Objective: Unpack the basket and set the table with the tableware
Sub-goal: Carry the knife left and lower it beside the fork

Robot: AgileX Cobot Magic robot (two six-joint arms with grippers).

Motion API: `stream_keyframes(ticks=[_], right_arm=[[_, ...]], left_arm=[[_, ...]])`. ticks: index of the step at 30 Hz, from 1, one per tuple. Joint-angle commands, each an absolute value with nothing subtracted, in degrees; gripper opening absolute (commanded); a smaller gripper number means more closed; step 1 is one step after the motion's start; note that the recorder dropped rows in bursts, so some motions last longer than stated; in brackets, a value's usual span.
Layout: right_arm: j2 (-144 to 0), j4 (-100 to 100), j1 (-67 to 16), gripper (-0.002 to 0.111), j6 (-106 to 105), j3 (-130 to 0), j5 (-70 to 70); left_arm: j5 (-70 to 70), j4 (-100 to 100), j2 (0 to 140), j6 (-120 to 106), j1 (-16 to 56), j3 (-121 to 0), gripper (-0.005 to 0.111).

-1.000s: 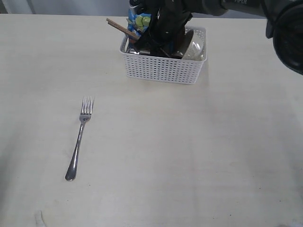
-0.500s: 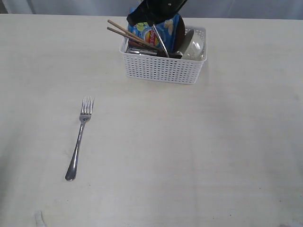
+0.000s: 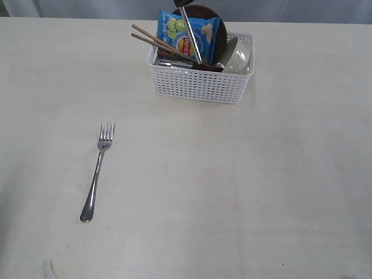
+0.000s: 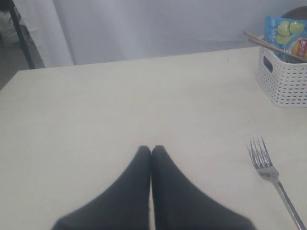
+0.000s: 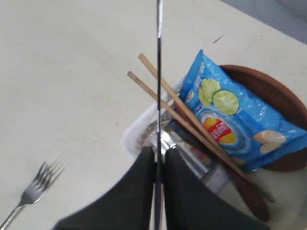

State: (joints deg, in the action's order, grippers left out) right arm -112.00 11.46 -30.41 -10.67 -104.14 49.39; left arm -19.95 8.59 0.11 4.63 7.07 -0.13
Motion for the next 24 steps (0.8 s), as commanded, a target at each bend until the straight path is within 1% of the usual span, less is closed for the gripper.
stream_keyframes(ticks=[1, 4, 9, 12, 14, 18, 21, 24], right_arm=[[-109.6, 18.5, -30.1, 0.0, -9.1, -103.6, 55.0], [-108.5, 28.1, -30.1, 0.0, -10.4, -101.3, 57.1], [-106.0, 47.3, -31.0, 0.0, -16.7, -91.5, 56.7], [-105.3, 60.1, -33.8, 0.0, -21.8, -84.9, 54.2], [-105.4, 67.2, -36.8, 0.0, -24.9, -81.4, 50.0], [-107.9, 69.1, -42.8, 0.0, -25.0, -79.7, 40.4], [-111.3, 72.2, -46.6, 0.0, -24.9, -80.5, 38.1], [-117.1, 75.9, -48.1, 0.0, -24.9, -82.1, 36.5]], left_arm=[[-19.9, 8.5, 0.0, 4.8, 7.4, 0.0, 0.0], [-19.9, 8.5, 0.0, 4.8, 7.4, 0.0, 0.0], [-19.9, 8.5, 0.0, 4.8, 7.4, 0.0, 0.0], [-19.9, 8.5, 0.0, 4.8, 7.4, 0.0, 0.0], [-19.9, 8.5, 0.0, 4.8, 7.4, 0.0, 0.0], [-19.9, 8.5, 0.0, 4.8, 7.4, 0.0, 0.0], [-19.9, 8.5, 0.0, 4.8, 7.4, 0.0, 0.0], [-19.9, 8.5, 0.0, 4.8, 7.4, 0.0, 0.0]])
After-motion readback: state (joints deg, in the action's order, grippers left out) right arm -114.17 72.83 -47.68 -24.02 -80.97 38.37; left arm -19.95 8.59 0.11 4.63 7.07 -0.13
